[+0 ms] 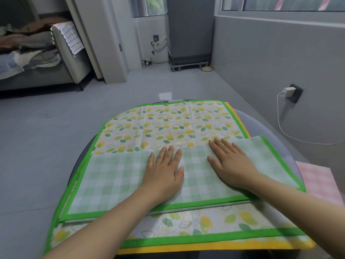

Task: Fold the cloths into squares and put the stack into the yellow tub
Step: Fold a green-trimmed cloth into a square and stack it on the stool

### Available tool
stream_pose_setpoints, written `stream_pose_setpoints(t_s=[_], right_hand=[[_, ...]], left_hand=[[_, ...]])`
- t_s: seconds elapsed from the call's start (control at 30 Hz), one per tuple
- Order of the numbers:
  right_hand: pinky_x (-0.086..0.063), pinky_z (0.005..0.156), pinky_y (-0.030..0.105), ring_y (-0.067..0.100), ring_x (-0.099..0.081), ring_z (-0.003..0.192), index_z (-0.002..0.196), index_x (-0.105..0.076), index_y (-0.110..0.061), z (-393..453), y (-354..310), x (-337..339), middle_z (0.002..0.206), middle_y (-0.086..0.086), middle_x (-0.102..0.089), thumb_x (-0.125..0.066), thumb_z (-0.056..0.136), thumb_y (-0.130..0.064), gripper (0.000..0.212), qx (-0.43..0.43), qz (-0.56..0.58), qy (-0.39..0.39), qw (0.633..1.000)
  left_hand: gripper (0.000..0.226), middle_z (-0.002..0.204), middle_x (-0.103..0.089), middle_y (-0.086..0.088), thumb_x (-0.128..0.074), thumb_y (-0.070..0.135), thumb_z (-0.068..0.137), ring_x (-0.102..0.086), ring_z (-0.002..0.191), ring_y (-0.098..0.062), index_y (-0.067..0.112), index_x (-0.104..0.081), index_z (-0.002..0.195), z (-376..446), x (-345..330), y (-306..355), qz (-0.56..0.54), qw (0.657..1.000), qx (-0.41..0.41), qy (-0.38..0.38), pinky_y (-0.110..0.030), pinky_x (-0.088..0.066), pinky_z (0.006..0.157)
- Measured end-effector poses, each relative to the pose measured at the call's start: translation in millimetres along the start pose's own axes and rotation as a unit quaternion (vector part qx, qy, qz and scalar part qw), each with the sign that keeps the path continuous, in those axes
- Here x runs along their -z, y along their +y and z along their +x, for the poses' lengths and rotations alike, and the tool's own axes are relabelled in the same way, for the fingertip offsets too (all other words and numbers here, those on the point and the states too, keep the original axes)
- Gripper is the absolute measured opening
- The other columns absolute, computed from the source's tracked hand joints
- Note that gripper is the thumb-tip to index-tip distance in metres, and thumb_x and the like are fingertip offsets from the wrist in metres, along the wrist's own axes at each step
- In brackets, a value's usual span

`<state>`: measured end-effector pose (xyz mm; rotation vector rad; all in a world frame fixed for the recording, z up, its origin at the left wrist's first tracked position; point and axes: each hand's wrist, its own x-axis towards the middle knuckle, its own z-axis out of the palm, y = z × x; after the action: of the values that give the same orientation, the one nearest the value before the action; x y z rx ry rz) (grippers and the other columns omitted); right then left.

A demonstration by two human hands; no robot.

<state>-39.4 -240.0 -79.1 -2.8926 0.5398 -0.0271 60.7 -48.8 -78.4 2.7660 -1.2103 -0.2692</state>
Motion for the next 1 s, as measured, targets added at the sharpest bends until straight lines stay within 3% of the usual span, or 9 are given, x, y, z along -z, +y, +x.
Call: stream_pose_setpoints(t_s=[0.27, 0.57, 0.73, 0.9, 1.0], right_hand=[[0.004, 0.115, 0.027, 0.01, 0.005, 0.145, 0.15, -0.002, -0.025, -8, 56, 15, 0.158, -0.005, 0.003, -0.018, 0.094, -0.057, 0.067, -0.078, -0.002, -0.001, 0.997], [0.004, 0.117, 0.03, 0.014, 0.005, 0.146, 0.15, -0.003, -0.021, -7, 48, 18, 0.158, 0.001, 0.004, -0.019, 0.096, -0.053, 0.066, -0.078, 0.001, -0.003, 0.997], [0.003, 0.118, 0.029, 0.013, 0.005, 0.145, 0.15, -0.006, -0.018, 0, 7, 16, 0.158, 0.002, 0.002, -0.02, 0.099, -0.044, 0.059, 0.009, 0.021, 0.022, 0.999], [0.001, 0.114, 0.019, 0.008, -0.005, 0.145, 0.149, -0.012, -0.018, 8, -43, 2, 0.158, -0.001, -0.011, -0.025, 0.101, -0.033, 0.052, 0.112, 0.11, 0.022, 0.987], [0.002, 0.114, 0.019, 0.006, -0.008, 0.144, 0.15, -0.011, -0.019, 11, -56, -11, 0.157, -0.004, -0.014, -0.02, 0.1, -0.04, 0.055, 0.129, 0.101, 0.012, 0.986]], left_hand=[[0.056, 0.158, 0.018, 0.007, -0.013, 0.042, 0.1, 0.021, 0.143, -0.009, 0.031, 0.01, 0.15, 0, 0, 0, 0.009, 1.0, 0.0, 0.003, -0.04, 0.013, 0.117], [0.056, 0.157, 0.019, 0.007, -0.013, 0.042, 0.1, 0.021, 0.143, -0.009, 0.03, 0.01, 0.15, -1, 1, 1, 0.007, 1.0, 0.0, 0.004, -0.04, 0.014, 0.117], [0.056, 0.158, 0.016, 0.008, -0.015, 0.041, 0.1, 0.019, 0.144, -0.009, 0.031, 0.007, 0.151, 0, 1, -1, -0.01, 1.0, -0.003, 0.003, -0.039, 0.013, 0.118], [0.052, 0.159, 0.009, 0.008, -0.016, 0.036, 0.102, 0.013, 0.145, -0.008, 0.031, -0.001, 0.151, 1, 3, 0, -0.03, 0.999, 0.001, 0.021, -0.037, 0.013, 0.118], [0.053, 0.159, 0.009, 0.009, -0.016, 0.036, 0.102, 0.013, 0.145, -0.006, 0.029, 0.001, 0.152, -1, 3, -3, -0.028, 0.999, -0.007, 0.019, -0.035, 0.013, 0.118]])
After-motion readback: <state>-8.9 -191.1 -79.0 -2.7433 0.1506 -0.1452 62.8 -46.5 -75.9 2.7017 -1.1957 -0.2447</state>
